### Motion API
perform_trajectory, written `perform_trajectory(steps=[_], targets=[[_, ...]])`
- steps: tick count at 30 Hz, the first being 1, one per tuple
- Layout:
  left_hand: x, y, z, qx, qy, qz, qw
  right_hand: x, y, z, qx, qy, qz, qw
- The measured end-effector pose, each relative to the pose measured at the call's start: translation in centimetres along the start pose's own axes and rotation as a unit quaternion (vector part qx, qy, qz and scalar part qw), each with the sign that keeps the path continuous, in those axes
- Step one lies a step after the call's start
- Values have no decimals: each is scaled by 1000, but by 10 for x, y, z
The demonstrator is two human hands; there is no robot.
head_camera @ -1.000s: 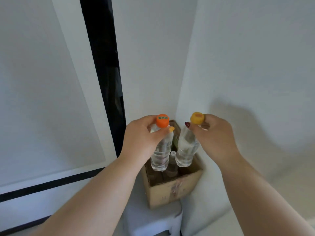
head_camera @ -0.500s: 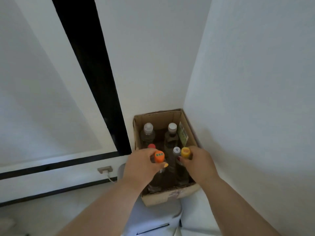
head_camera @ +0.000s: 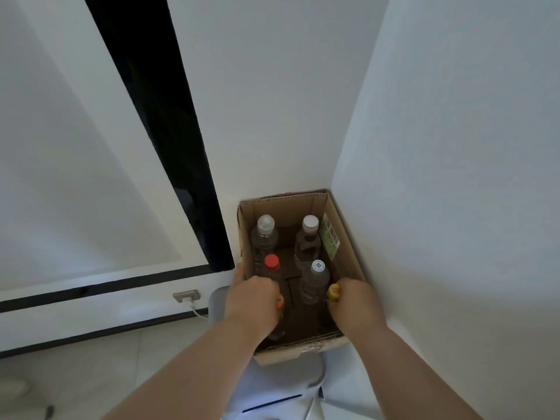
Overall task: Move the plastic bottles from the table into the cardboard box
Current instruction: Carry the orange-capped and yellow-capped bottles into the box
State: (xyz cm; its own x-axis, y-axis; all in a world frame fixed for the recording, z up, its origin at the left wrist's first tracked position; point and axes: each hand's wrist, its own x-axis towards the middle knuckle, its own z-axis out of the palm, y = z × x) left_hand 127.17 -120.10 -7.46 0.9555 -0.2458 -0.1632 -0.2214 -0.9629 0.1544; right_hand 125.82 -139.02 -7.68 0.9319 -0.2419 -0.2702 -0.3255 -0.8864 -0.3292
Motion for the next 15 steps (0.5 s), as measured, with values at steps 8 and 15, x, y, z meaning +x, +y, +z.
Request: perform_trajectory(steps=[8, 15], targets=[[-3, 4, -7, 61, -39, 20, 997, -1, 3, 1, 13, 12, -16, 1000], [-3, -1, 6, 23, -47, 5, 999, -1, 2, 0, -2, -4, -16, 1000]])
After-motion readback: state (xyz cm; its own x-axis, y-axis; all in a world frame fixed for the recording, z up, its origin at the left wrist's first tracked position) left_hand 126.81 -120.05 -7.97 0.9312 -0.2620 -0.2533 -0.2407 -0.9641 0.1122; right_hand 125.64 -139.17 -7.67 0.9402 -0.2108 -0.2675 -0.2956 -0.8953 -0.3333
